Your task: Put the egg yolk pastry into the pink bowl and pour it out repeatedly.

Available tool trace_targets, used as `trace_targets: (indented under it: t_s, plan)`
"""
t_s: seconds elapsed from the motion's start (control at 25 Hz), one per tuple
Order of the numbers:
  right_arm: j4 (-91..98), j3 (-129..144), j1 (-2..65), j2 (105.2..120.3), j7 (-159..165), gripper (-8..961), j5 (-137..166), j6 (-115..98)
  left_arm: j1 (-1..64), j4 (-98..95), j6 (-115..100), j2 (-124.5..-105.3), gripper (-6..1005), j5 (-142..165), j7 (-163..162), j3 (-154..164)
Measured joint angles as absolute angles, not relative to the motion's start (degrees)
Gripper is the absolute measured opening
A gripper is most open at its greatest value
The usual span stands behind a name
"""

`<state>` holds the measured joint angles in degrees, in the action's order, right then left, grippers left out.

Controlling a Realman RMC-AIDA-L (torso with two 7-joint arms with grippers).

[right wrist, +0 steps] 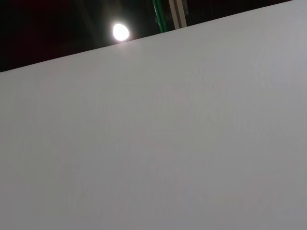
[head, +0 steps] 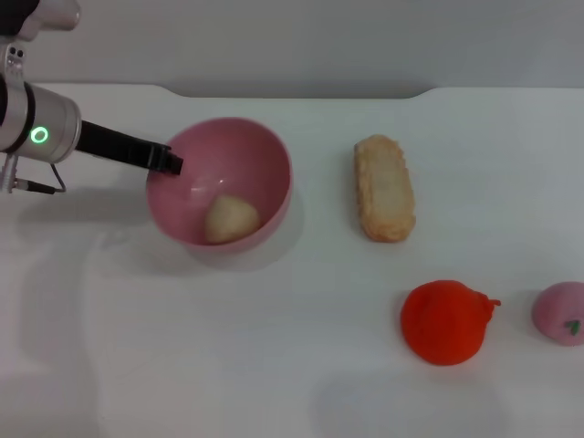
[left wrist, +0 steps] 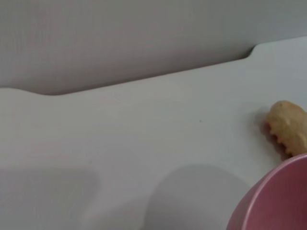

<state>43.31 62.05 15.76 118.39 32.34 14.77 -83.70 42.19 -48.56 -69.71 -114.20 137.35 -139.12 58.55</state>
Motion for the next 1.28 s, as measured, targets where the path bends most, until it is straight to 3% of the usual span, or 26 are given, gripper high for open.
trace_targets:
  t_s: [0.8, 1.28]
  plan:
    - [39.77, 61.3, 18.96, 118.3, 32.18, 591, 14.67, -83.31, 42.59, -48.54, -66.42, -117.02, 42, 136.97, -139.09, 58.29]
    - [38.29, 61.65, 21.9, 118.46, 32.2, 591, 14.7, -82.77, 42.11, -48.51, -65.29, -117.33, 42, 136.96, -139.05, 58.27]
